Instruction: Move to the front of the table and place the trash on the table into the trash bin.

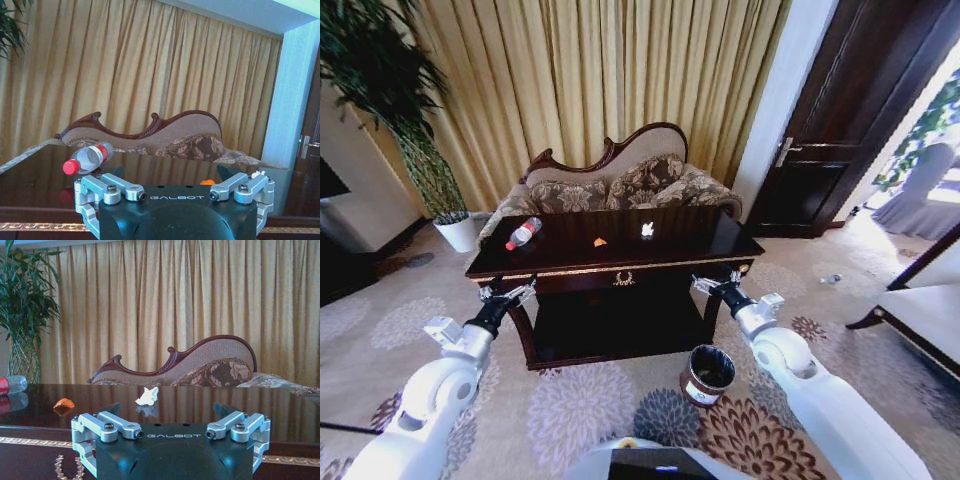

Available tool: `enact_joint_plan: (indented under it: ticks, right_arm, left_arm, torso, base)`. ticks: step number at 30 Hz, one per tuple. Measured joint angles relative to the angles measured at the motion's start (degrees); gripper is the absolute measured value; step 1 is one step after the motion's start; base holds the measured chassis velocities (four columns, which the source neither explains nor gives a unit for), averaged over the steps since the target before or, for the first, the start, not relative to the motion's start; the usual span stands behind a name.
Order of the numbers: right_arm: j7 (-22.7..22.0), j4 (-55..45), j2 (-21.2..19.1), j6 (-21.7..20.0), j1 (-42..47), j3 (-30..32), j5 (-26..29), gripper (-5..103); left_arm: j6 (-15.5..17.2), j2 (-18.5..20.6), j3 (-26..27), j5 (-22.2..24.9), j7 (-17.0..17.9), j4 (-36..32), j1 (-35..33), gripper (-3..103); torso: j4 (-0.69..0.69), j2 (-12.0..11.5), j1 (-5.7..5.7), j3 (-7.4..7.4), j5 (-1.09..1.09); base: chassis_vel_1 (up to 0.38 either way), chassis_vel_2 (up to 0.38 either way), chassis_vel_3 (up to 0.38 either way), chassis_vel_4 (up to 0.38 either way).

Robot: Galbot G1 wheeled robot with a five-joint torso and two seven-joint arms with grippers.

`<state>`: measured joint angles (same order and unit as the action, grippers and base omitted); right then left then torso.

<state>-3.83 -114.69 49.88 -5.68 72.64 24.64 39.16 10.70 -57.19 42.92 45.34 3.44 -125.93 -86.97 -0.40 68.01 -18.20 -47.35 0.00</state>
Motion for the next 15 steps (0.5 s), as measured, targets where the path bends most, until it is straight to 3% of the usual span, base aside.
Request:
enact_joint_plan:
  ticks: [15]
  right_arm:
    - [0.06, 0.01, 0.32, -0.13, 0.12, -0.85, -0.66, 100]
  left_arm:
    - [0.06, 0.11, 0.03, 0.00, 0.03, -0.43, -0.34, 100]
  torso:
    - [0.00, 0.00, 0.00, 0.00, 0.01]
  base:
    - [-0.094, 0.098, 0.109, -0.085]
